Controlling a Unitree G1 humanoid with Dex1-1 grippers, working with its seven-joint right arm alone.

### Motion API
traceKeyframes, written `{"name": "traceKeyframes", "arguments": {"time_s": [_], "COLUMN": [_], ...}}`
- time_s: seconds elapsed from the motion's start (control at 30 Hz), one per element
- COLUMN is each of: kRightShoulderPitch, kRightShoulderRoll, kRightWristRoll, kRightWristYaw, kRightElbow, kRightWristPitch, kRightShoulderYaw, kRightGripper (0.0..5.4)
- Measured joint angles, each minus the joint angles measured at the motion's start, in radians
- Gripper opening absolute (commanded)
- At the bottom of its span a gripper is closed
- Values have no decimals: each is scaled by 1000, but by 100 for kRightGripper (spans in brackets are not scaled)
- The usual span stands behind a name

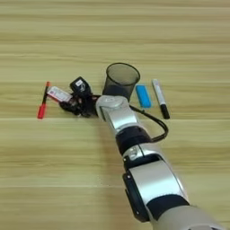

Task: Move the objects on the table

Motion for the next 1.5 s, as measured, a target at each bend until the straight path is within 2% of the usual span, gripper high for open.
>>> {"name": "traceKeyframes", "arguments": {"time_s": [0.17, 0.47, 0.6, 0.8, 1.1, 1.13, 1.5], "kRightShoulderPitch": [20, 95, 142, 256, 331, 336, 354], "kRightShoulderRoll": [-4, -19, -30, -64, -92, -93, -95], "kRightWristRoll": [0, -1, -2, -6, -6, -6, -6], "kRightWristYaw": [-43, -144, -178, -228, -237, -237, -235], "kRightElbow": [-46, -212, -298, -510, -643, -651, -685], "kRightWristPitch": [31, 160, 210, 333, 415, 418, 431], "kRightShoulderYaw": [-22, -61, -75, -98, -116, -117, -105], "kRightGripper": [211, 211, 211, 210, 210, 246, 367]}}
